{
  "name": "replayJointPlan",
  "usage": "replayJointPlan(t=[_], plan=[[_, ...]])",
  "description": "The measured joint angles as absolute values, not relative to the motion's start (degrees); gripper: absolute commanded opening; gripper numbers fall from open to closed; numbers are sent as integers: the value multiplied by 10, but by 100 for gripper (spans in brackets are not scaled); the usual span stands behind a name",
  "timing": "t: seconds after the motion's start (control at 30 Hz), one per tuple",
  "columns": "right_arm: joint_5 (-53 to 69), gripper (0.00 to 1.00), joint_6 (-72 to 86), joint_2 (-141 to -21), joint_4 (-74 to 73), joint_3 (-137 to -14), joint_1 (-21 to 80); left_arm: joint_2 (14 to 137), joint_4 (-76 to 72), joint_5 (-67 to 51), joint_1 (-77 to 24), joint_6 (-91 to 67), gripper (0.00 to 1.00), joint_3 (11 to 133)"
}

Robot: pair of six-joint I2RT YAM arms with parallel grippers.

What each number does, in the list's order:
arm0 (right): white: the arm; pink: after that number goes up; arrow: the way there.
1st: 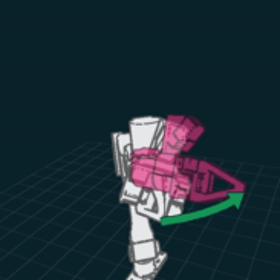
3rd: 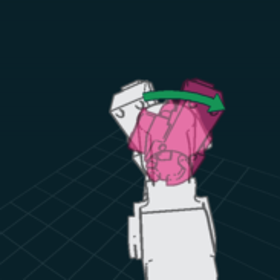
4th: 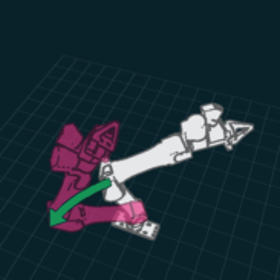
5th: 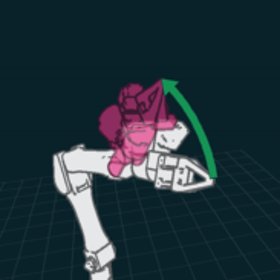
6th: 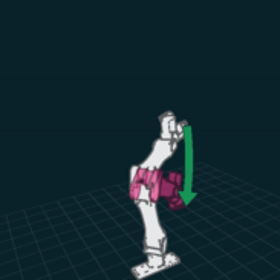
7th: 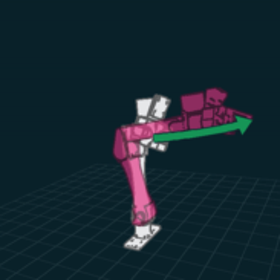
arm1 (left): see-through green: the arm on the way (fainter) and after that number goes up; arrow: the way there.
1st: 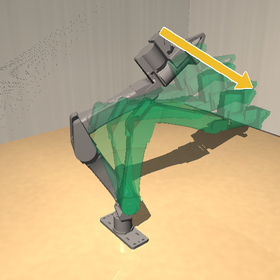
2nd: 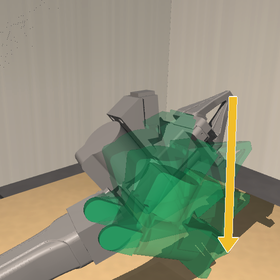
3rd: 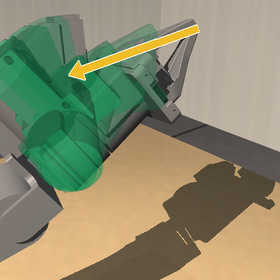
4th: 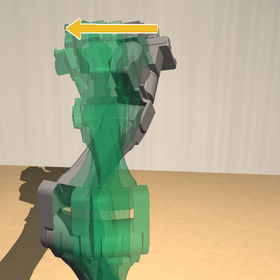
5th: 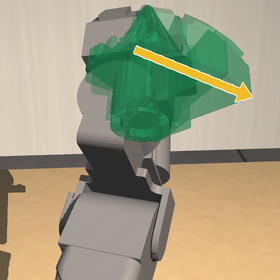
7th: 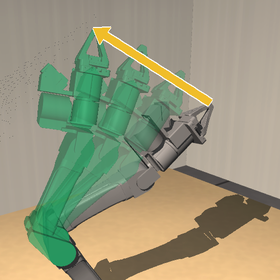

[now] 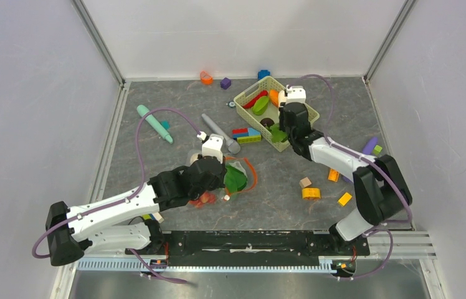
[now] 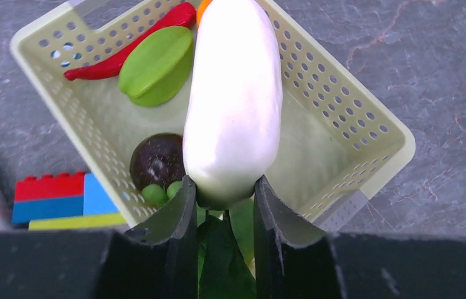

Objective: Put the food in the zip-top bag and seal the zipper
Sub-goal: Pick up the fake vegetable from the bin, then place the fake vegetable in the zipper food storage bag.

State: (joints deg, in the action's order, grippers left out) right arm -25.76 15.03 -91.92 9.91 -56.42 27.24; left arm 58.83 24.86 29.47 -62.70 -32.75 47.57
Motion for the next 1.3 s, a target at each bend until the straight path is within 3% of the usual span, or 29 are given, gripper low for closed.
replayJointPlan(t=[0.4,0.9,1.3], plan=[[-106,0,48,-757,145,-441,272,586,239,294,-627,-327,3,474],[177,0,58,-479,136,-277,273,586,237,290,-627,-327,3,474],[381,0,39,-398,-22,-256,273,587,234,282,-627,-327,2,472]])
